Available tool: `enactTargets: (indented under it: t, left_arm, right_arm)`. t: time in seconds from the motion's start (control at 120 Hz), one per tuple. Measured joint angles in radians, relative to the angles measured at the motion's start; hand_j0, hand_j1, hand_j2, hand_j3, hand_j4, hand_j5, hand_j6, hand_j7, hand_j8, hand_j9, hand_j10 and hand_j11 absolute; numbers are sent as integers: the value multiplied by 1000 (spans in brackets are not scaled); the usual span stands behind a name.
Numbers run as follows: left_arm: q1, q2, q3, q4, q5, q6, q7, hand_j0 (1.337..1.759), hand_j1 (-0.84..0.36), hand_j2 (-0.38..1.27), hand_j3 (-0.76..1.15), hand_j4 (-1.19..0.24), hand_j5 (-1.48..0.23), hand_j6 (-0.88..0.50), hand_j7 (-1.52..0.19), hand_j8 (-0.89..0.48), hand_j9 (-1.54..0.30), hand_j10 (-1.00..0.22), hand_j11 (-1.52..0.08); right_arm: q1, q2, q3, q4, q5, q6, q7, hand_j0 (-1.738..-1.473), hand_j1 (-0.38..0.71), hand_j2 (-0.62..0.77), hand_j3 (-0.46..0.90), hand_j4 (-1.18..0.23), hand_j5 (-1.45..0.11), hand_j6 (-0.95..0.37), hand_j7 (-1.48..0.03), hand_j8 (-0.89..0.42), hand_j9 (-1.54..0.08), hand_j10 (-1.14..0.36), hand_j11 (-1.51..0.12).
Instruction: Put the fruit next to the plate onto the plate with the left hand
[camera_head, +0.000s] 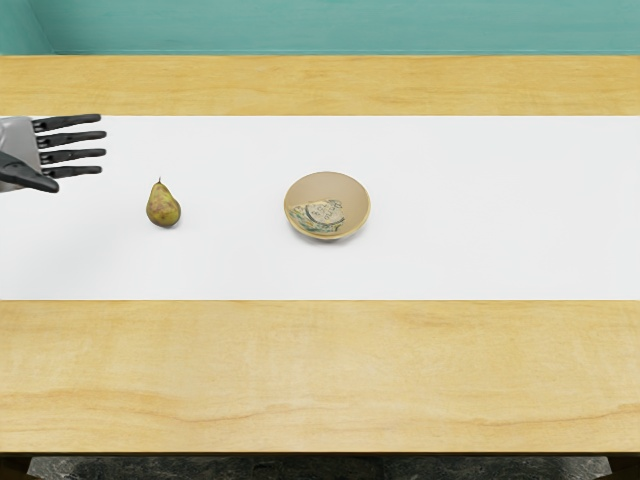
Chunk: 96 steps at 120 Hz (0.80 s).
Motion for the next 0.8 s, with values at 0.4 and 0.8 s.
enactTargets:
  t: [0.4, 0.8]
  left_arm:
    - [-222, -203, 19, -106, 689, 45, 132, 1658, 331, 3, 0, -16, -20, -16, -20, -16, -20, -16, -20]
    - [-141, -451, 201, -280, 1322, 767, 168, 1658, 328, 5, 0, -22, -25, -23, -25, -23, -25, -22, -25]
  right_arm:
    - [-5, 0, 0, 0, 0, 0, 0, -1658, -349, 0, 0, 0, 0, 0, 0, 0, 0, 0, 0]
    - [-4, 0, 0, 0, 0, 1, 0, -1658, -349, 0, 0, 0, 0, 0, 0, 0, 0, 0, 0]
